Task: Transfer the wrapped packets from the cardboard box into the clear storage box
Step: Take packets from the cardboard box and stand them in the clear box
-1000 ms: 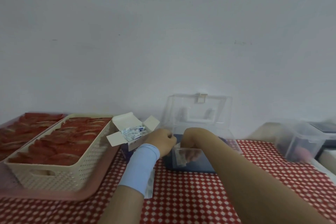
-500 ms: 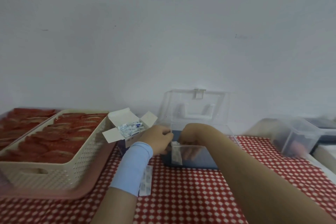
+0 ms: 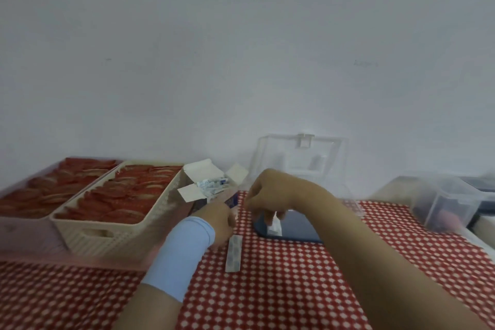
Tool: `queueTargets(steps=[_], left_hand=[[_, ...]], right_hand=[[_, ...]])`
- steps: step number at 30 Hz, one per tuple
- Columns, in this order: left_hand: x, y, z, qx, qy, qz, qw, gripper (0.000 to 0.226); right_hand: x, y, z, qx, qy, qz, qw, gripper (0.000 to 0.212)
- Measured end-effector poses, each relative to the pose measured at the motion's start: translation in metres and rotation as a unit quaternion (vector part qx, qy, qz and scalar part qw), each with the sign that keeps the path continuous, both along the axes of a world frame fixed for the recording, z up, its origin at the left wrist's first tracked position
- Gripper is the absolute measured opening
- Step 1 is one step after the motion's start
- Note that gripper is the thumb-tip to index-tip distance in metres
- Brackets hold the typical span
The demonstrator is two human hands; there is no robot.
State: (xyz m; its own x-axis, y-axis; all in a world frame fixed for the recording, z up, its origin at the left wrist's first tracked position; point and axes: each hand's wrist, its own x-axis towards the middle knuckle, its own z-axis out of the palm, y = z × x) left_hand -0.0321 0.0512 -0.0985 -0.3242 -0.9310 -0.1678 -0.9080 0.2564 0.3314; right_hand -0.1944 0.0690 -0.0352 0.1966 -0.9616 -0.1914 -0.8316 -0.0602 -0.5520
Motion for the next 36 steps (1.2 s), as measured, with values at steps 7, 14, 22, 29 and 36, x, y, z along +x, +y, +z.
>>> queueTargets(steps=[7,14,22,29,36], left_hand=[[0.019,0.018,-0.018,0.004,-0.017,0.034,0.999,0.027],[0.021,0.023,-0.020,-0.022,-0.015,0.046,0.999,0.027],[0.012,0.030,-0.030,-0.026,0.049,0.062,0.997,0.030],[0.016,0.029,-0.037,-0.035,0.081,0.062,0.994,0.030],[0.038,0.020,0.005,-0.108,0.124,0.103,0.981,0.022]], right_hand=[[0.049,-0.004,-0.061,0.001,0.247,0.090,0.965,0.053],[0.059,-0.002,-0.057,0.054,0.250,0.070,0.964,0.052],[0.055,-0.012,-0.083,0.025,0.207,0.022,0.978,0.044],[0.059,-0.005,-0.072,0.009,0.206,0.036,0.978,0.036],[0.051,0.001,-0.029,-0.160,-0.001,0.021,0.987,0.019]])
